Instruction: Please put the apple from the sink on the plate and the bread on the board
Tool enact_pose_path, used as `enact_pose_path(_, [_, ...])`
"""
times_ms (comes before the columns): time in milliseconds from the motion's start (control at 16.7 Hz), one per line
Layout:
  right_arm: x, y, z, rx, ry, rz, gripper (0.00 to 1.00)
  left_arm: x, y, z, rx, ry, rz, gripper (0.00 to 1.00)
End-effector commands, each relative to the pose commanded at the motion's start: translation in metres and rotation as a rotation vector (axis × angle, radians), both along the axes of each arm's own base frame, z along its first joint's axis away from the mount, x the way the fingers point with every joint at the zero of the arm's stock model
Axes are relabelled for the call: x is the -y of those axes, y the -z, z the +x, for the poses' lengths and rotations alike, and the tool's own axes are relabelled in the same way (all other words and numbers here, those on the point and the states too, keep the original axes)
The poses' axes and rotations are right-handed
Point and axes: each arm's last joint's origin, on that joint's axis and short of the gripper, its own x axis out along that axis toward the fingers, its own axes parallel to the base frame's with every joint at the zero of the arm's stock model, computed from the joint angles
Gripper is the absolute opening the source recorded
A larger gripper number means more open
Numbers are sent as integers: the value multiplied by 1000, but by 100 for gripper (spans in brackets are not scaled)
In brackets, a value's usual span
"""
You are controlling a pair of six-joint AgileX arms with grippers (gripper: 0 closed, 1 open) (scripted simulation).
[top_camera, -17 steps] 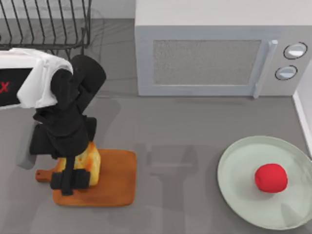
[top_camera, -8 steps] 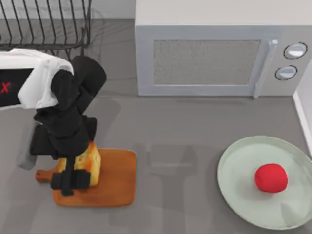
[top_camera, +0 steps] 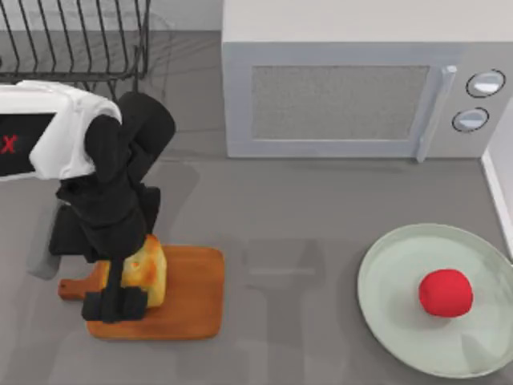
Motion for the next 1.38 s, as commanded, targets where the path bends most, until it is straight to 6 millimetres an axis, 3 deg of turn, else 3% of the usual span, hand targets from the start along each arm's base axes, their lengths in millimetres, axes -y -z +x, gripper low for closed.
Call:
enact_pose_path(480, [0, 0, 0, 0, 0, 0, 100, -2, -2, 1, 17, -2, -6, 100])
enact_pose_path(840, [0, 0, 0, 0, 0, 0, 100, -49, -46, 1, 374, 92, -55, 100])
enact_pose_path(960, [0, 0, 0, 0, 0, 0, 100, -71, -65, -12, 547, 182, -25, 100])
enact_pose_path(1140, [0, 0, 0, 0, 0, 0, 100, -100, -86, -46, 800, 379, 111, 100])
enact_pose_path(1380, [0, 0, 0, 0, 0, 0, 100, -124, -86, -104, 1044, 688, 433, 100])
